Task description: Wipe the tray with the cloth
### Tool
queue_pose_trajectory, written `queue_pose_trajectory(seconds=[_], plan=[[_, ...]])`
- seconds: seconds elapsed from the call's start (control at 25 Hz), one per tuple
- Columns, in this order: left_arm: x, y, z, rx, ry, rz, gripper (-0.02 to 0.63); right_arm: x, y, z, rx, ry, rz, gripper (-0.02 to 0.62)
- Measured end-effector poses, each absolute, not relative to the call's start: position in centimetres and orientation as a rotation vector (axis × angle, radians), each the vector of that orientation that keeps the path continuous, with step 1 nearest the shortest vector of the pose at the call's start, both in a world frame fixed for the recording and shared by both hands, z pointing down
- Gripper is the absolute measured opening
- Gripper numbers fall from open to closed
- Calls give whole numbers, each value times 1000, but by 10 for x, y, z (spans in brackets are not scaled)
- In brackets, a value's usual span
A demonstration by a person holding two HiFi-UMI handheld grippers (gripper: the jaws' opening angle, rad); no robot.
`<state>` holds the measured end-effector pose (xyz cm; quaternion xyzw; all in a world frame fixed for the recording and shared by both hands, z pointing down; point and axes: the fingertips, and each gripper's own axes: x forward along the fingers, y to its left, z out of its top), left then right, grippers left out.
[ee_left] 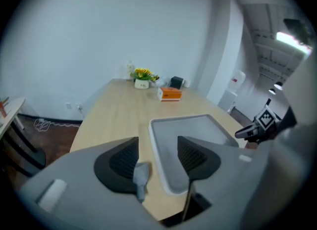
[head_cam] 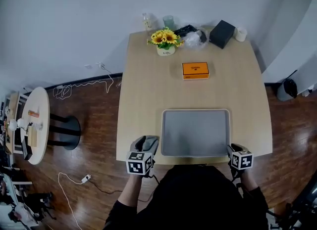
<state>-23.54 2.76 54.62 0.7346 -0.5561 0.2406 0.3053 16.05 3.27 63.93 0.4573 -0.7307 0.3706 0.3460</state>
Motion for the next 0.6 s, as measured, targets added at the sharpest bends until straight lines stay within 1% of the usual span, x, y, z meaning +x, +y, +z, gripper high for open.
queue_pose_trajectory(seconds=[0.2, 0.24, 0.32, 0.36, 0.48, 0.52, 0.6], plan=[[-161, -4, 460, 2293, -1433, 520, 140, 125, -19, 539, 1282, -2193, 854, 94], [-149, -7, 443, 2343, -1436, 477, 108, 115, -29, 512, 1298, -2274, 819, 93], [-129, -10, 413, 2416, -1454, 369, 1, 95, -45, 458, 1334, -2445, 721, 81], [-119, -9, 401, 2442, -1457, 311, -18, 87, -49, 430, 1358, -2528, 661, 75], [-95, -4, 369, 2532, -1475, 171, -18, 71, -48, 358, 1453, -2730, 455, 32], [-90, -3, 361, 2557, -1492, 126, -18, 67, -44, 341, 1473, -2776, 381, 8], [-86, -3, 348, 2571, -1518, 44, -18, 57, -34, 322, 1464, -2826, 236, 0]])
